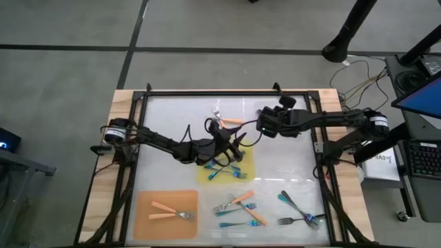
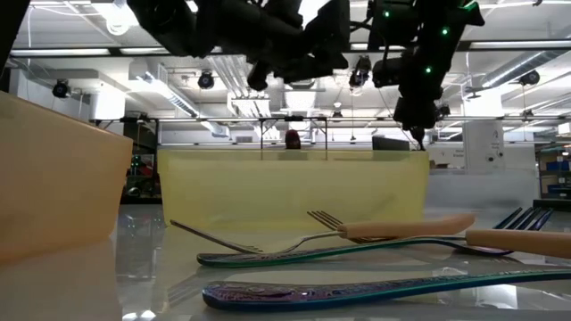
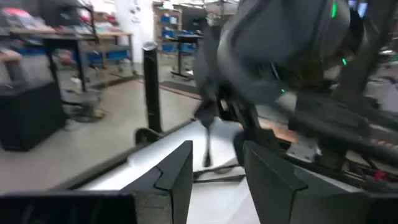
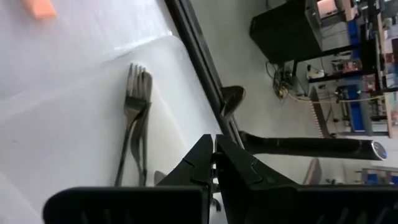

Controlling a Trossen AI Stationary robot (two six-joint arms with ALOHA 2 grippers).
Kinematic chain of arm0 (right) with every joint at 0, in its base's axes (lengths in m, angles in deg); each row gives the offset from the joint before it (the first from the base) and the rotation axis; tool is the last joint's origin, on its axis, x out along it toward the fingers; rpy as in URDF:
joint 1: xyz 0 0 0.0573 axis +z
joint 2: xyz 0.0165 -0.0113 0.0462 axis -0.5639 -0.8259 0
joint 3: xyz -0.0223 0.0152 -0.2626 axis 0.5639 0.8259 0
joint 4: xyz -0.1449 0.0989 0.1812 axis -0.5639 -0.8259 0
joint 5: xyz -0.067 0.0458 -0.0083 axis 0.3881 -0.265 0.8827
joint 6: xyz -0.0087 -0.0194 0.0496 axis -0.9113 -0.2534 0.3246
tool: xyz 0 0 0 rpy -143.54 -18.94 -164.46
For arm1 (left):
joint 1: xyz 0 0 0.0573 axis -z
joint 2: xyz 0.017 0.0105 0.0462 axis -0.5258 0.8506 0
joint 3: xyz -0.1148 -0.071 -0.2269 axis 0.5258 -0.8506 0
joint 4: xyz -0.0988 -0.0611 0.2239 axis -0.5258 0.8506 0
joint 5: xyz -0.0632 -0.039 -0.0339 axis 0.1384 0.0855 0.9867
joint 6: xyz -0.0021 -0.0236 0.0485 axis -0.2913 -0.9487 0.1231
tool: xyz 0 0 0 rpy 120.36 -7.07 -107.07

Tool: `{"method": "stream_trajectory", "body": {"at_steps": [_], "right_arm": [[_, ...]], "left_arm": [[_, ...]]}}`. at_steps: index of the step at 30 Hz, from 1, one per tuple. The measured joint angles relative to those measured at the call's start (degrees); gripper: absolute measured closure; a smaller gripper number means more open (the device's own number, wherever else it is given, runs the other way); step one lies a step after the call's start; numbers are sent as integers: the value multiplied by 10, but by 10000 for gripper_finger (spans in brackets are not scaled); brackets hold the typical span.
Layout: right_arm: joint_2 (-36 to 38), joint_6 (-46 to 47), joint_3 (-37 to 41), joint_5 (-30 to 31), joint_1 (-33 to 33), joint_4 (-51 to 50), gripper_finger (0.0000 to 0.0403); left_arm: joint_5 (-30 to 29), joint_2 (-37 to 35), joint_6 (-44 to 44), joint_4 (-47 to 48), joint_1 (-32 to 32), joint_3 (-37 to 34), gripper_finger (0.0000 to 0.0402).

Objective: Sort silverware by color (type)
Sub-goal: Put the black fork into the transparent bin

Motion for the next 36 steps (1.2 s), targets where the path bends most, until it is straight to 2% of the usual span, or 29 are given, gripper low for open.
{"method": "stream_trajectory", "body": {"at_steps": [6,11,14,19,28,36], "right_arm": [[-1,-14,-6,8,-1,-26,394],[-1,2,-31,8,0,-71,394],[-1,12,-44,8,0,-103,394],[-2,51,-42,4,0,-150,394],[-2,81,-38,-37,0,-167,391],[-2,75,-38,-37,0,-167,346]], "left_arm": [[-94,-2,89,20,0,40,278],[-146,-9,107,106,0,82,278],[-152,-10,103,169,0,106,278],[-154,-10,38,257,0,123,278],[-156,-11,33,269,8,120,278],[-161,-22,32,313,20,119,278]]}}
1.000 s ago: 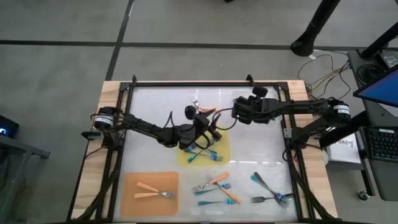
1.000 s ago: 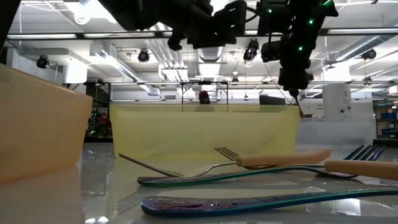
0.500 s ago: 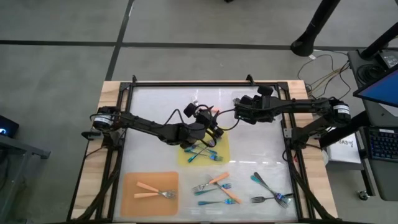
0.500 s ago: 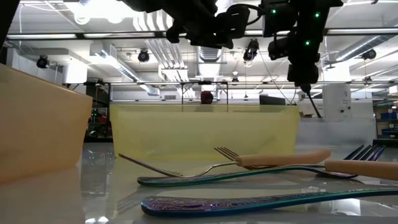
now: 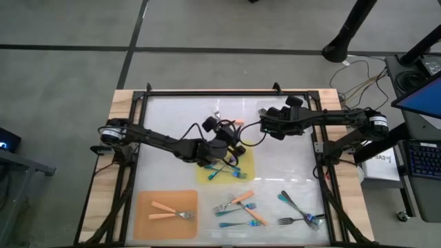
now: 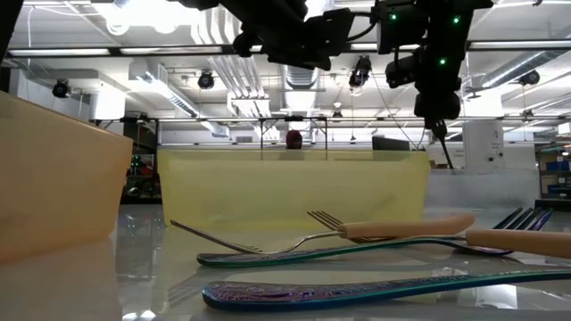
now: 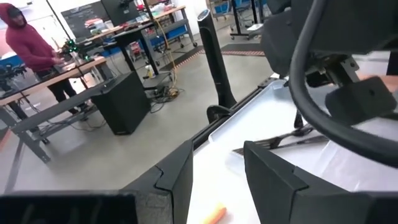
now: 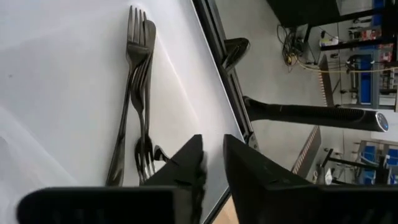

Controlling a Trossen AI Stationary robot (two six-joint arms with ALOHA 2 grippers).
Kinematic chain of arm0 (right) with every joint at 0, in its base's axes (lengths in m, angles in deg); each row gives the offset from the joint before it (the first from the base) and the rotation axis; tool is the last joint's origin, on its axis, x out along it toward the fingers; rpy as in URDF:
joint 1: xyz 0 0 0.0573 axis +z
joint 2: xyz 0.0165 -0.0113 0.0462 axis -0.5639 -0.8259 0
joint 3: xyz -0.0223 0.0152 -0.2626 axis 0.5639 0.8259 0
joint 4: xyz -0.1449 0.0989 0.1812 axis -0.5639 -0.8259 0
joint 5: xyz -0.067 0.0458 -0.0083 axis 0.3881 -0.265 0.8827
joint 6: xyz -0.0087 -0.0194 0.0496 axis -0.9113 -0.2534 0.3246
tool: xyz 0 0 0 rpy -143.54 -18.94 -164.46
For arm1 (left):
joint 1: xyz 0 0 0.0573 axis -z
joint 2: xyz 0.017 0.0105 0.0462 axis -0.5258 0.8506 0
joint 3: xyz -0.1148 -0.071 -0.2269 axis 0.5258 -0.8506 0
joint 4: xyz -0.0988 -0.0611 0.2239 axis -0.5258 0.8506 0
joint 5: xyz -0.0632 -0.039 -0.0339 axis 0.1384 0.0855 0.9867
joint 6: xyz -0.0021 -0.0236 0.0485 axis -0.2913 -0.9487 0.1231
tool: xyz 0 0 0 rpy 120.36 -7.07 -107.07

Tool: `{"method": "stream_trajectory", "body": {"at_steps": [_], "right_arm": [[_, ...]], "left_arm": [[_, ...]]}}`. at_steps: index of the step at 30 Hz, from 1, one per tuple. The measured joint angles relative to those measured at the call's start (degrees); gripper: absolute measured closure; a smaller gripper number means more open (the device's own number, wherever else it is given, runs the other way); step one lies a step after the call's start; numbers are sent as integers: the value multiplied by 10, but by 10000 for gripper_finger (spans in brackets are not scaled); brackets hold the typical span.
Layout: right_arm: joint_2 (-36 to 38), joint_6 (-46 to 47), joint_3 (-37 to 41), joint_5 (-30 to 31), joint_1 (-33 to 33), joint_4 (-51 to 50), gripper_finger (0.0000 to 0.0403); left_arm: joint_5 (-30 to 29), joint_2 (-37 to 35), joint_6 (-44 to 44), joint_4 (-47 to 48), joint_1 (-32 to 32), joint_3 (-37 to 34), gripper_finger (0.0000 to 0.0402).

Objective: Sort silverware by color (type)
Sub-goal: Put the black fork into the transparent bin

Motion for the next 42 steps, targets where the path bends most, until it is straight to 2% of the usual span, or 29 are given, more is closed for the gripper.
{"method": "stream_trajectory", "body": {"at_steps": [8,12,14,17,22,30,34,42], "right_arm": [[0,-5,0,0,0,0,286],[0,8,0,-3,0,1,278],[0,26,0,-22,0,10,278],[0,34,0,-76,0,45,278],[-3,33,1,-136,0,69,277],[-55,43,28,-131,-2,20,277],[-89,38,41,-129,-2,18,277],[-76,35,22,-145,12,60,277]], "left_arm": [[-6,-27,-36,102,16,-1,278],[-19,-46,-52,180,21,-1,278],[-44,-61,-84,243,21,-1,278],[-90,-86,-167,358,21,-1,278],[-137,-126,-366,578,28,-1,278],[-176,-153,-715,906,53,-1,278],[-180,-153,-827,972,57,-14,278],[-164,-153,-896,969,58,-54,278]]}}
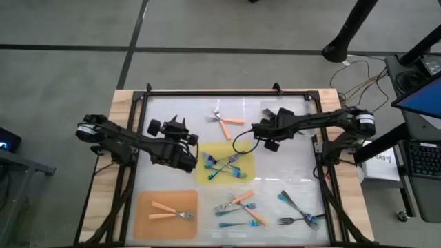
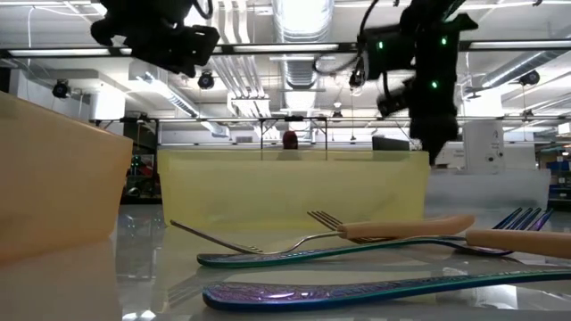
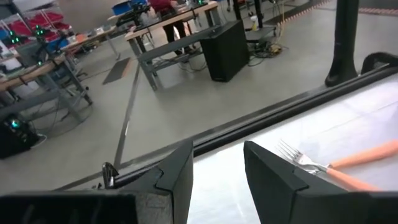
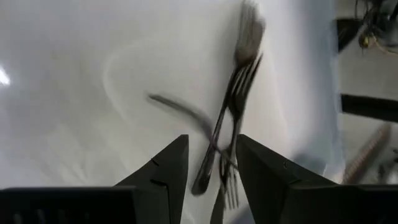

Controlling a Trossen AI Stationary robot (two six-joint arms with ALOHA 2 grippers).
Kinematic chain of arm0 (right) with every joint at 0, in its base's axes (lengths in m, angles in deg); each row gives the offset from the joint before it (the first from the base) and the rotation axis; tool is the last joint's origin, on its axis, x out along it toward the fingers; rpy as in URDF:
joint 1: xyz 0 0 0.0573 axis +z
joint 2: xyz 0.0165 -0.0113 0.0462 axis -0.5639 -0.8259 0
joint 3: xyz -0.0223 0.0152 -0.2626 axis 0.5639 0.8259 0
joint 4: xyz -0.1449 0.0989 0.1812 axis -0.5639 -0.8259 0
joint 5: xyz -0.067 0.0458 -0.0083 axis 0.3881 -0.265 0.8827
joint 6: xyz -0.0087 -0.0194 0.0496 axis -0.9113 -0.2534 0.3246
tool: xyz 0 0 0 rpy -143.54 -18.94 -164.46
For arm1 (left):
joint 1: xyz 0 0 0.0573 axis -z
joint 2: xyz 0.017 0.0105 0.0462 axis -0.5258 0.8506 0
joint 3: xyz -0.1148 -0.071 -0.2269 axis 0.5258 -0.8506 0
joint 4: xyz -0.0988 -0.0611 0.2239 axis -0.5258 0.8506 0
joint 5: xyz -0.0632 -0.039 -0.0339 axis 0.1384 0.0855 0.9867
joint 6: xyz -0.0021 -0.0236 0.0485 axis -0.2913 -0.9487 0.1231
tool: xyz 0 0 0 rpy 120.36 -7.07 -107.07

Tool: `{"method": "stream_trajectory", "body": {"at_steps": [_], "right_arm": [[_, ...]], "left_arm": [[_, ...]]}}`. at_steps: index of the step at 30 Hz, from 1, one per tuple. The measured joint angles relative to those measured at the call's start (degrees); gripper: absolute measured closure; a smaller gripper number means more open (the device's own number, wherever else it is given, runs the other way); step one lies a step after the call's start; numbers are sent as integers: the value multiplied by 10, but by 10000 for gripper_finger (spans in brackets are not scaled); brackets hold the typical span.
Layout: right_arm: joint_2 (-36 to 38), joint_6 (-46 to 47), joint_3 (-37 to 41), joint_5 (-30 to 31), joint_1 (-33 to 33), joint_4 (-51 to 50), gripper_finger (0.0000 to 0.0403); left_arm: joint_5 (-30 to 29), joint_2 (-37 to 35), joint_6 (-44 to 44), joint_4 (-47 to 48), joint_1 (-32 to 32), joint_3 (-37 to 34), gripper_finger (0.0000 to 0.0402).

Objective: Sort silverware by color (type)
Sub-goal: Put the black fork into the transparent bin, then put the blue fork into the yellow bin

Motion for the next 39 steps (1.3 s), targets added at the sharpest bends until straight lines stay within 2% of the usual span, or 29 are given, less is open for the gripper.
{"method": "stream_trajectory", "body": {"at_steps": [7,11,15,19,24,28,30,32,36,39], "right_arm": [[66,-2,-33,3,0,0,277],[109,9,-39,3,0,0,277],[144,12,-39,3,0,0,277],[164,18,-39,3,0,0,277],[171,18,-37,3,0,-1,277],[168,18,-33,3,0,-4,277],[165,17,-29,-9,0,-4,277],[159,11,-28,-36,0,-4,277],[152,-3,-27,-123,0,-5,277],[151,6,-27,-220,1,-19,277]], "left_arm": [[3,0,-22,-2,0,-11,278],[34,-4,30,2,0,-12,278],[56,-38,88,12,-9,-12,278],[59,-107,139,21,-26,-18,284],[72,-233,183,22,-54,-50,302],[84,-343,192,-23,-63,-99,318],[112,-390,238,-101,-63,-136,322],[157,-429,338,-232,-62,-185,323],[274,-468,595,-582,-63,-303,324],[330,-463,737,-868,-63,-383,324]]}}
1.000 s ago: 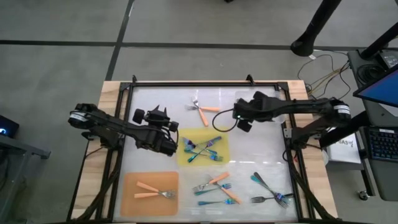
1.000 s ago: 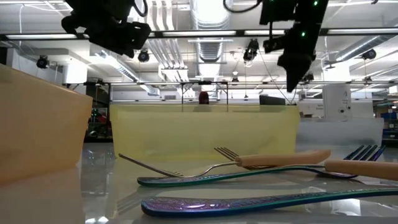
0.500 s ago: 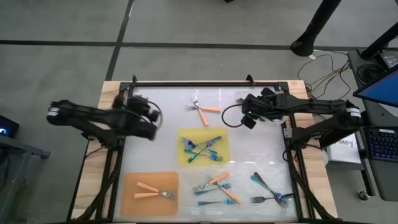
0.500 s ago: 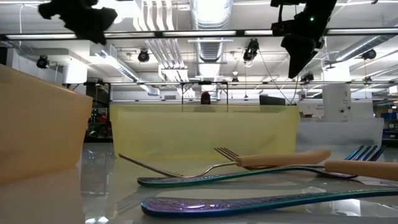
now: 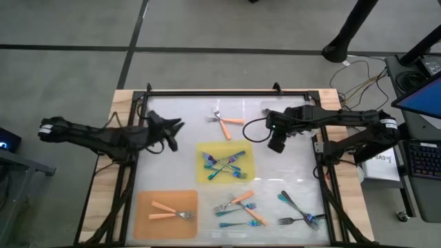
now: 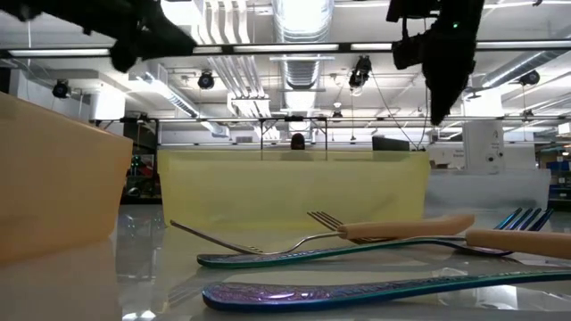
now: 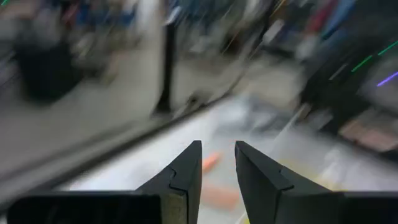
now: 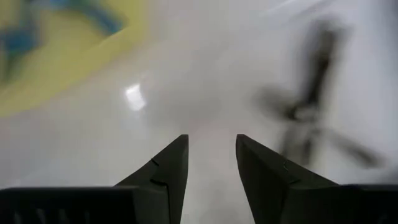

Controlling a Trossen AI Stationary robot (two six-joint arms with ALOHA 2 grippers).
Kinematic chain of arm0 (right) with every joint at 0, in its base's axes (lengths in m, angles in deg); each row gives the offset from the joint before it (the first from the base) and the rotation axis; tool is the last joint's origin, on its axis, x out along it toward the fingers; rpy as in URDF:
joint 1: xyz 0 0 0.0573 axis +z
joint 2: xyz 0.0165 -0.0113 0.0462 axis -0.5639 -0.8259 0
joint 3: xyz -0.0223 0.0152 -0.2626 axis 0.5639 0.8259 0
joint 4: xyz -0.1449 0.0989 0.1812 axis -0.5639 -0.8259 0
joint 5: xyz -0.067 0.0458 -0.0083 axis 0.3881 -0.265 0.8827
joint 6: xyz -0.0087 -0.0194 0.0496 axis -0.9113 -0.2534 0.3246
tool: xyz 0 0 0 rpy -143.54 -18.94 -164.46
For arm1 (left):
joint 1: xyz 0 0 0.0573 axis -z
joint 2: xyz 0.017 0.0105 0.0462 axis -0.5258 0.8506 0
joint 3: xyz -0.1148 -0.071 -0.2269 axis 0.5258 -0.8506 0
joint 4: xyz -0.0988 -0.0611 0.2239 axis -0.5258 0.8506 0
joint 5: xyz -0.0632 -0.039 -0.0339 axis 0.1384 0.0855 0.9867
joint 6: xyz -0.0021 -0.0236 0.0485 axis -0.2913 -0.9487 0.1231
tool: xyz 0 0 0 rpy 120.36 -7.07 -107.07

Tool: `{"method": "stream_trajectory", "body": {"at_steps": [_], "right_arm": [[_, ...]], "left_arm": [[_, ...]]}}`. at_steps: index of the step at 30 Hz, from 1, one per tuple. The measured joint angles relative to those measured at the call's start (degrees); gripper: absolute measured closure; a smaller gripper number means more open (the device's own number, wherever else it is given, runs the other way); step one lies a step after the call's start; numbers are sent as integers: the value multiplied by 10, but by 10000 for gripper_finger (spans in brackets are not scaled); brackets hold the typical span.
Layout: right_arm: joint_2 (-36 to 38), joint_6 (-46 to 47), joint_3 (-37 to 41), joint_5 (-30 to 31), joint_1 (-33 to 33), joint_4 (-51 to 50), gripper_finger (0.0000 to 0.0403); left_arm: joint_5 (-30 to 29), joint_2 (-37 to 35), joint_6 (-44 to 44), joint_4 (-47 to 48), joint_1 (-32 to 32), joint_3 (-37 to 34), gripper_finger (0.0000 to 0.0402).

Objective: Sort silverware by color (type)
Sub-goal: Put the blue fork into the yellow bin

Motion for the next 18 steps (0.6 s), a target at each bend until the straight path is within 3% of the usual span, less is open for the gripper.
{"method": "stream_trajectory", "body": {"at_steps": [4,7,14,18], "right_arm": [[0,30,3,-147,16,-38,277],[0,62,11,-186,49,-54,277],[0,160,35,-187,151,-55,277],[0,246,49,-186,209,-54,277]], "left_arm": [[20,47,99,-301,0,-83,324],[5,96,139,-450,0,-123,324],[-4,197,165,-587,0,-141,324],[-6,234,221,-653,0,-127,324]]}}
